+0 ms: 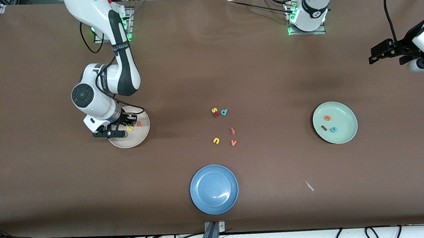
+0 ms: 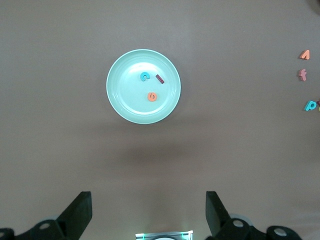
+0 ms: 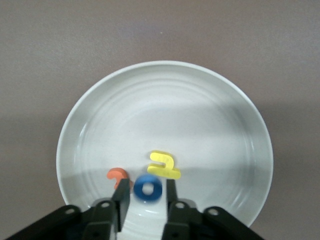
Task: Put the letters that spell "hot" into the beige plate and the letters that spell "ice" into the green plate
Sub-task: 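Lower the blue o onto the beige plate and open the right gripper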
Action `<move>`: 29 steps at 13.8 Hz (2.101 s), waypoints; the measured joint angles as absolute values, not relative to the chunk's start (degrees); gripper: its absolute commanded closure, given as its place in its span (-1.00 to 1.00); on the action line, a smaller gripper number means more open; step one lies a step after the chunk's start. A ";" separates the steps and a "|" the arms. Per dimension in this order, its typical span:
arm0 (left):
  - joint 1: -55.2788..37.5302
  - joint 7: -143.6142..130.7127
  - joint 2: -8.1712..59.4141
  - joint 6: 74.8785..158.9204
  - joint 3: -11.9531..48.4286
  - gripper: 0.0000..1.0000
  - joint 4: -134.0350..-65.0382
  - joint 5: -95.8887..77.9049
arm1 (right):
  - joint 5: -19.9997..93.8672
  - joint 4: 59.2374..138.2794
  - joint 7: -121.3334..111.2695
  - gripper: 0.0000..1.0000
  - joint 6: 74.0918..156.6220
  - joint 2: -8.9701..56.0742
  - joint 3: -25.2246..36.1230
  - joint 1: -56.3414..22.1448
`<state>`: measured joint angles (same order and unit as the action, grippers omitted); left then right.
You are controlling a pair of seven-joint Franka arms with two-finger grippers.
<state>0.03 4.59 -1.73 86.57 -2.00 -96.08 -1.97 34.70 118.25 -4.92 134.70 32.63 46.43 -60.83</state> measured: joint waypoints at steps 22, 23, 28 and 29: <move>-0.54 4.56 -0.30 85.19 -1.02 -1.00 -92.68 -0.45 | 17.14 97.21 8.10 -1.00 110.04 29.01 34.26 -43.76; -0.48 4.56 -0.29 85.18 -1.05 -1.00 -92.68 -0.45 | 12.83 96.99 8.16 -1.00 109.60 27.07 28.36 -37.29; -0.36 4.53 -0.29 85.16 -1.06 -1.00 -92.67 -0.45 | 3.42 97.33 5.82 -1.00 106.30 17.81 10.95 -15.47; -0.35 4.53 -0.29 85.16 -1.06 -1.00 -92.67 -0.45 | 2.64 97.44 5.12 -1.00 104.76 16.07 9.10 -13.00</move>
